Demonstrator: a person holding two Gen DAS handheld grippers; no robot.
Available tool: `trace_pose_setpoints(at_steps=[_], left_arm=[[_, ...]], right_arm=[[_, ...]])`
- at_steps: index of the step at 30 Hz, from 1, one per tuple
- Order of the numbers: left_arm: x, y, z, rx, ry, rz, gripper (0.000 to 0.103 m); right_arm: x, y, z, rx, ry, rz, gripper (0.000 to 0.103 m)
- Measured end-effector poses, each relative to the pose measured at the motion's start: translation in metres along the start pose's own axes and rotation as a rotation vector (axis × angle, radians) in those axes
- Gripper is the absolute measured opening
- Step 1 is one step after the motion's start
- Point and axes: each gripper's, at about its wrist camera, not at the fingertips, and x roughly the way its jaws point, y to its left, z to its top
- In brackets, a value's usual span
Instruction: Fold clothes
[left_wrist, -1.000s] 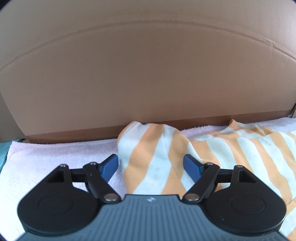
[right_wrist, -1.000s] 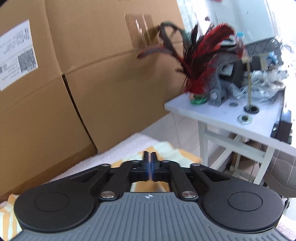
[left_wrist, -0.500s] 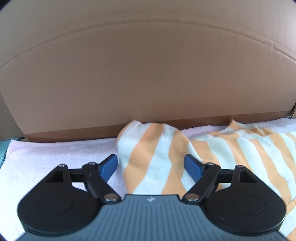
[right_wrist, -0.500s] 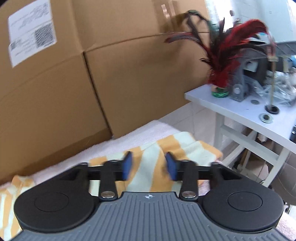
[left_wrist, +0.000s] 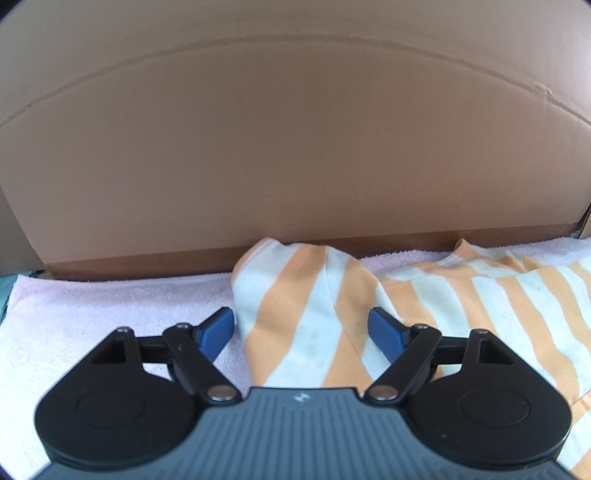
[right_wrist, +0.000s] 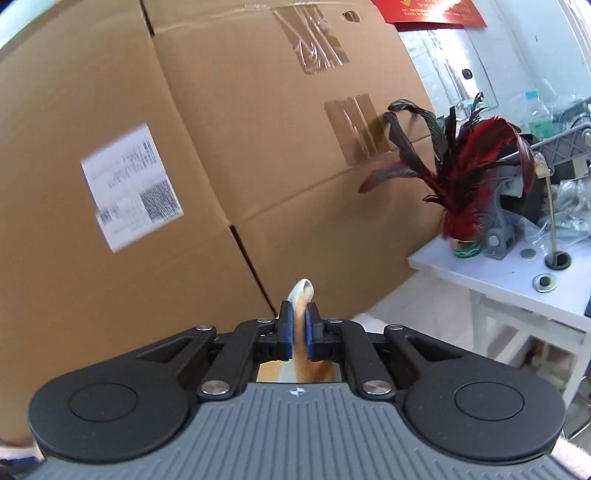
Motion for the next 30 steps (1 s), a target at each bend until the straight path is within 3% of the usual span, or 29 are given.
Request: trace_pose_setpoints(at_steps=[2,4,9,16,18,21,25,30], left_arm=[[0.001,0.001,0.0,-0.006,0.001,-0.004,0.081],[0.001,0.001,0.0,-0.007,-0.001,-0.006,0.081],[0.0,-0.002,0.0,0.006,-0.01,-0.002,0.078],[0.004,-0.001,0.002,-0.013,0.002,0.028,0.084],[0.004,-0.004,0.003,0.001,0.001,0.039,0.084],[0.002,-0.02,0.002,0.099,-0.023,0.082,0.079],[0.001,-0.04,-0.001,0.224,-0.054,0.136,0.075],[0.005,-0.039,0.003,0.223,-0.046,0.125,0.075]], right_arm=[[-0.001,0.017,0.004,-0.118,-0.006,-0.108,0.007],[-0.009,0.021,0.011,-0.07,-0.012,-0.003,0.007],[-0.033,0.023,0.037,0.066,-0.071,0.126,0.007],[-0.059,0.019,0.069,0.18,-0.154,0.14,0.007],[-0.061,0.017,0.069,0.186,-0.151,0.117,0.007],[-0.054,0.013,0.065,0.186,-0.107,0.096,0.007],[-0.063,0.0,0.051,0.241,-0.138,0.087,0.007],[-0.071,-0.006,0.035,0.247,-0.172,0.058,0.007]])
